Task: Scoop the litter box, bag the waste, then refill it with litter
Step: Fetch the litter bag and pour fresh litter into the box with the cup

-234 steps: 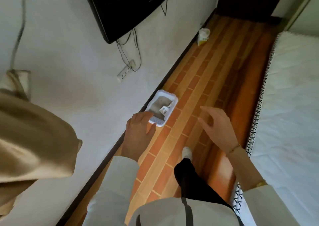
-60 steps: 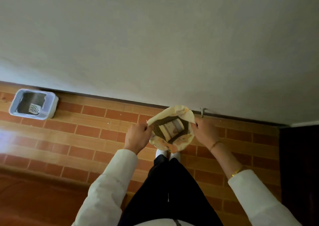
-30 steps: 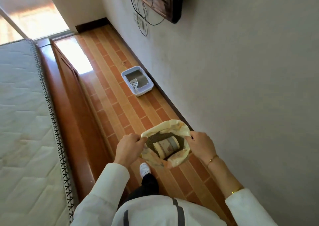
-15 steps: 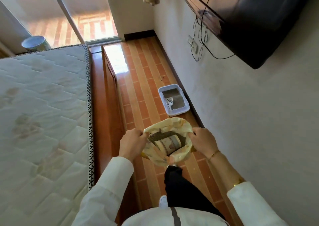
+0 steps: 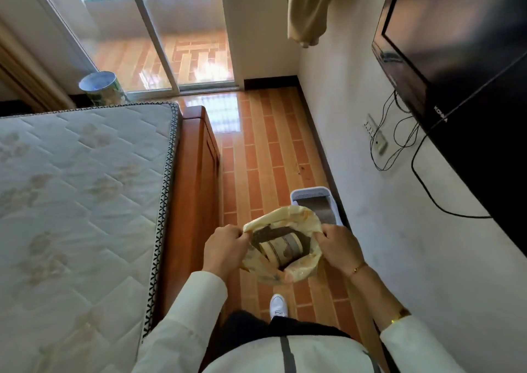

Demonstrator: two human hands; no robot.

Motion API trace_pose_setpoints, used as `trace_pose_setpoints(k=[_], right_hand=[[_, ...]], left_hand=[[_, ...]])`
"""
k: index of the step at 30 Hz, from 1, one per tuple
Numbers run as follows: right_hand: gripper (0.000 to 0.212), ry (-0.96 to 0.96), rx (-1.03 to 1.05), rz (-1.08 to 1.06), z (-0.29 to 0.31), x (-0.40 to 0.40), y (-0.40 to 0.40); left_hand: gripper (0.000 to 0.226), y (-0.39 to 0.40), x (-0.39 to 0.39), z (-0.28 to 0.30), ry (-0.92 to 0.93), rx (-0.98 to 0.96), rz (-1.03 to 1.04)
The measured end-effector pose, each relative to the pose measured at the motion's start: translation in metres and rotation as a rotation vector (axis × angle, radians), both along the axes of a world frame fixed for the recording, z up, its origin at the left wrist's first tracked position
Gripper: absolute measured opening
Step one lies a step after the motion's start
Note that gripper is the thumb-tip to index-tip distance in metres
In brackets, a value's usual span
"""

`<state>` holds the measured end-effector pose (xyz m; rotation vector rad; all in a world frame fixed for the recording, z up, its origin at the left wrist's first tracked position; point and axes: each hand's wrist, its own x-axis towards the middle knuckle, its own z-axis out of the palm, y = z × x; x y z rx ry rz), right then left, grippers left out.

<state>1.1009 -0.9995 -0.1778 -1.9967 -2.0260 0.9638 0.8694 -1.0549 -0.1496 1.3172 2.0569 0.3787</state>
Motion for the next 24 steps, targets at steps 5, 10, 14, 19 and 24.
trace_pose_setpoints(k=[5, 10, 14, 19, 24], right_hand=[[0.030, -0.002, 0.020, -0.022, 0.003, -0.023, 0.102], [0.031, -0.021, 0.032, -0.084, -0.007, -0.040, 0.199], [0.028, -0.042, 0.010, -0.144, -0.020, -0.054, 0.275], [0.018, -0.070, -0.029, -0.273, -0.032, -0.073, 0.365], [0.023, -0.088, -0.066, -0.355, -0.042, -0.085, 0.448]], left_hand=[[0.035, 0.107, -0.025, -0.005, -0.044, 0.016, -0.001], [0.036, 0.223, -0.047, -0.016, -0.016, 0.017, -0.082], [0.035, 0.318, -0.065, -0.031, 0.008, -0.009, -0.197], [0.038, 0.429, -0.082, -0.044, 0.036, -0.068, -0.352], [0.043, 0.529, -0.088, -0.055, 0.069, -0.092, -0.477]])
